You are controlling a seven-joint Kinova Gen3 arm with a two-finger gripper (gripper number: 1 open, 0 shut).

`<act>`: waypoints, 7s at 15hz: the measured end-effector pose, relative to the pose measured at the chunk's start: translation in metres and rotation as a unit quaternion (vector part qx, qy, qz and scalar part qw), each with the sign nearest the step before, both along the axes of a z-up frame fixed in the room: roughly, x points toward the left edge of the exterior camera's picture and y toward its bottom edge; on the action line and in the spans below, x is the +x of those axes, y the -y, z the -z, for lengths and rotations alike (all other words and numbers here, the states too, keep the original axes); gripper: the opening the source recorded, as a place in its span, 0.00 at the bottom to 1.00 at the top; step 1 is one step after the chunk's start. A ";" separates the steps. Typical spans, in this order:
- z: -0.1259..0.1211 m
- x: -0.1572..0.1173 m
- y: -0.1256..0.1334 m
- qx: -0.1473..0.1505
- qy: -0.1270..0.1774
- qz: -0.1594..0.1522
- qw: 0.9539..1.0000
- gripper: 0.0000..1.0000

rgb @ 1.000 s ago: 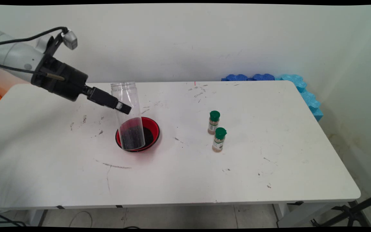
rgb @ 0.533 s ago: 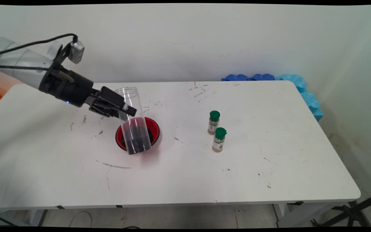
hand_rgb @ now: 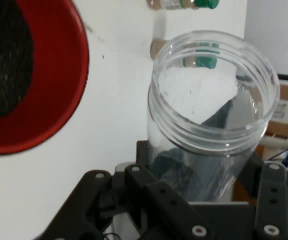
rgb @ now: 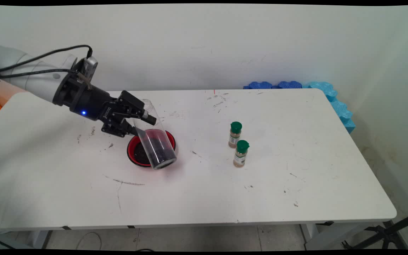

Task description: Pour the black seasoning powder in the red bowl

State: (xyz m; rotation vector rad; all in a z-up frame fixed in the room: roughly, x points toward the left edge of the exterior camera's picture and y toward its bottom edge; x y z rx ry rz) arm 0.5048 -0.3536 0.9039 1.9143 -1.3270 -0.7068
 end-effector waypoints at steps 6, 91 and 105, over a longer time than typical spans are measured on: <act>0.010 0.000 -0.002 0.096 -0.037 -0.073 0.992 0.00; 0.003 -0.013 0.006 0.455 -0.376 -0.327 0.738 0.00; 0.000 -0.012 0.023 0.234 -0.268 -0.210 0.911 0.00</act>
